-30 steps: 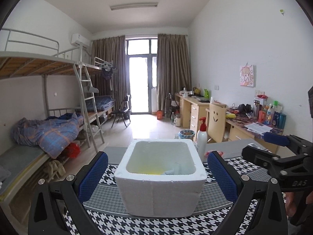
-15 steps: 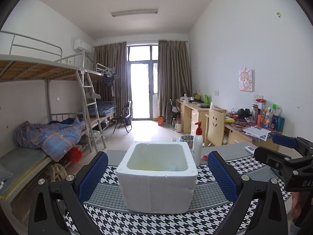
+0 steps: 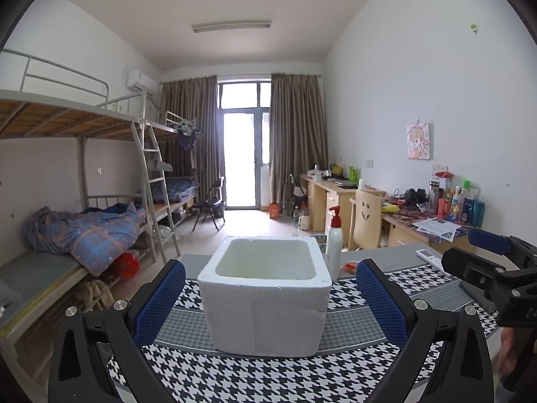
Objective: Organize soft objects
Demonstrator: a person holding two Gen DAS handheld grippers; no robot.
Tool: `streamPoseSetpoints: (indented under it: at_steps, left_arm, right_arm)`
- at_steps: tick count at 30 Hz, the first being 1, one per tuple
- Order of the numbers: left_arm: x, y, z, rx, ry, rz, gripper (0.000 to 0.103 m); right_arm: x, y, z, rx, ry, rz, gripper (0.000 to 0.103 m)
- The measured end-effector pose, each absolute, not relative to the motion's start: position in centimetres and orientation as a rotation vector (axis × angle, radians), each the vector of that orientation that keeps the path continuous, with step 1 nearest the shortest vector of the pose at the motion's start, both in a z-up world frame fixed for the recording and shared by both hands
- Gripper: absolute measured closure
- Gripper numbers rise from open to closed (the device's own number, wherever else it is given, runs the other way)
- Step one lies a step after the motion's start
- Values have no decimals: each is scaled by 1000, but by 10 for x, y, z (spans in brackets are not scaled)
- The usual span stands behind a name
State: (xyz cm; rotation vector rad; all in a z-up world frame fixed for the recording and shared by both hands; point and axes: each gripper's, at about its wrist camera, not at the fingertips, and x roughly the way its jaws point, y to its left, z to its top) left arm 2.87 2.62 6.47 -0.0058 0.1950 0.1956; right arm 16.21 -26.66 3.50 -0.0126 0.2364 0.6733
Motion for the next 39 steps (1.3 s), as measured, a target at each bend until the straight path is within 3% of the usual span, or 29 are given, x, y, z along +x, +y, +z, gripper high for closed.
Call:
streamPoseSetpoints:
  at_steps: [39]
  left_arm:
    - [11, 27, 4, -48, 199, 209, 1]
  right_arm:
    - [141, -276, -24, -4, 257, 589, 1]
